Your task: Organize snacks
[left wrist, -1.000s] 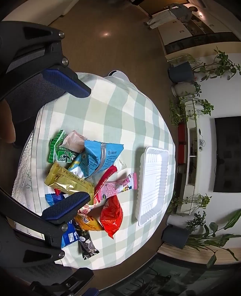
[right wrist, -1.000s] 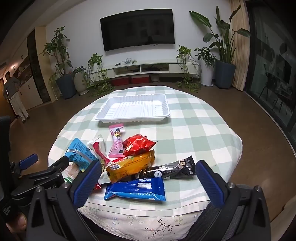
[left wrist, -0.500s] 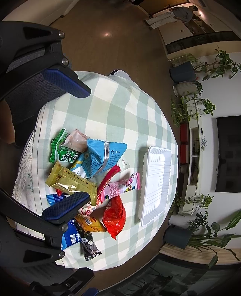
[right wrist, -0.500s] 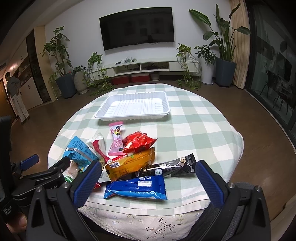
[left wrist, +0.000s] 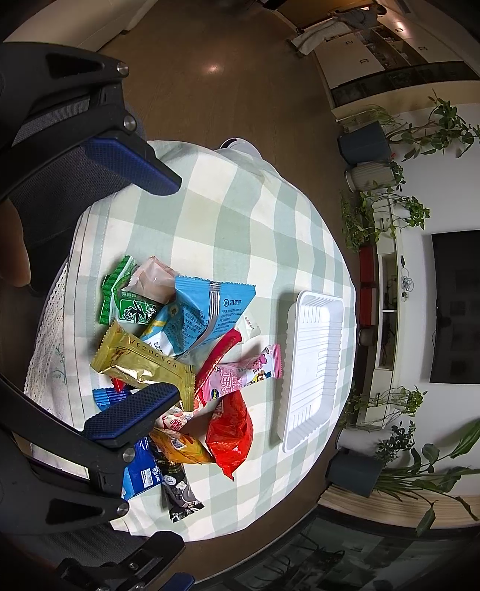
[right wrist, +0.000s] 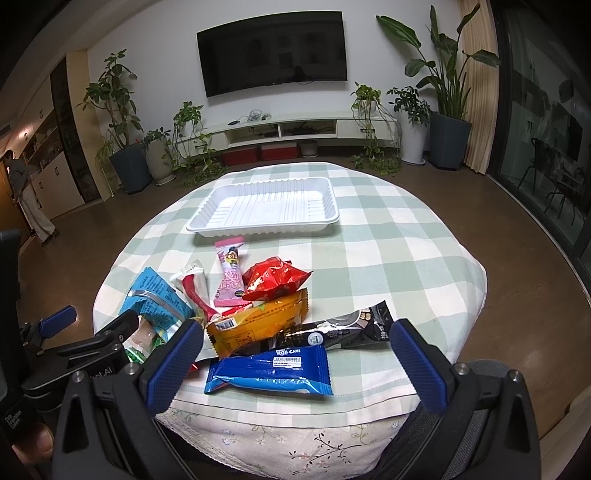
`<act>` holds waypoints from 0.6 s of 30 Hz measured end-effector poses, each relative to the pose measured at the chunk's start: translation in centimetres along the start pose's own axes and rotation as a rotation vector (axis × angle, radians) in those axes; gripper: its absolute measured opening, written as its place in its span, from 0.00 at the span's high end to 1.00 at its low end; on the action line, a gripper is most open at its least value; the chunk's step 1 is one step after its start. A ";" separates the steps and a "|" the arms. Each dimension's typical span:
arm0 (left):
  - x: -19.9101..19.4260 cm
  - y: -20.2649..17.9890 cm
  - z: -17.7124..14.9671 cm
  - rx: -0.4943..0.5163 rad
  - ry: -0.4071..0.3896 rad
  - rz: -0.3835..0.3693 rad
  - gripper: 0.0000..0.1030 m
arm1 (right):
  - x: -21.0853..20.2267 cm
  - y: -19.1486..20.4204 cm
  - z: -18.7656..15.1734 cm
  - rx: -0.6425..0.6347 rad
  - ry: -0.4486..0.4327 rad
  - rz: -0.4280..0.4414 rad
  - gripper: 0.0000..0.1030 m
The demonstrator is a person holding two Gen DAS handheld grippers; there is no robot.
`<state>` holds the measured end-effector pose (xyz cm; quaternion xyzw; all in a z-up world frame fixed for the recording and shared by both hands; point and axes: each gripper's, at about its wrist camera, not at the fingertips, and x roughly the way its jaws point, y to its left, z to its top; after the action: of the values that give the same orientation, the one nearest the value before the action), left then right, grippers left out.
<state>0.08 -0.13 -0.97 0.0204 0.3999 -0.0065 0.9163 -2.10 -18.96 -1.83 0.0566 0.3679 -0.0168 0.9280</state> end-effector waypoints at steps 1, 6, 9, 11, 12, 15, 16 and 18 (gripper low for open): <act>0.0 0.0 0.0 -0.001 0.000 -0.001 0.00 | 0.3 0.2 -0.4 0.000 0.001 -0.001 0.00; 0.0 0.0 0.0 -0.002 0.001 -0.001 0.00 | 0.4 -0.1 -0.7 0.001 0.003 -0.002 0.00; 0.0 0.0 0.0 -0.003 0.000 -0.001 0.00 | 0.4 -0.1 -0.6 0.000 0.006 -0.002 0.00; 0.0 0.0 0.0 -0.002 0.001 0.000 0.00 | 0.8 -0.4 -0.5 -0.001 0.011 -0.004 0.00; 0.0 0.0 0.0 -0.002 0.001 0.000 0.00 | 0.8 -0.4 -0.5 -0.002 0.013 -0.004 0.00; 0.0 0.0 0.0 -0.002 0.002 -0.001 0.00 | 0.8 -0.4 -0.5 -0.001 0.014 -0.004 0.00; 0.1 -0.1 -0.1 0.000 0.002 -0.001 0.00 | 0.8 -0.4 -0.5 -0.001 0.014 -0.004 0.00; 0.1 -0.1 -0.2 0.000 0.002 -0.001 0.00 | 1.0 -0.5 -0.4 -0.001 0.016 -0.005 0.00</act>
<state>0.02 -0.25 -1.21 0.0200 0.4009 -0.0068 0.9159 -1.67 -19.37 -2.85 0.0556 0.3752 -0.0184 0.9251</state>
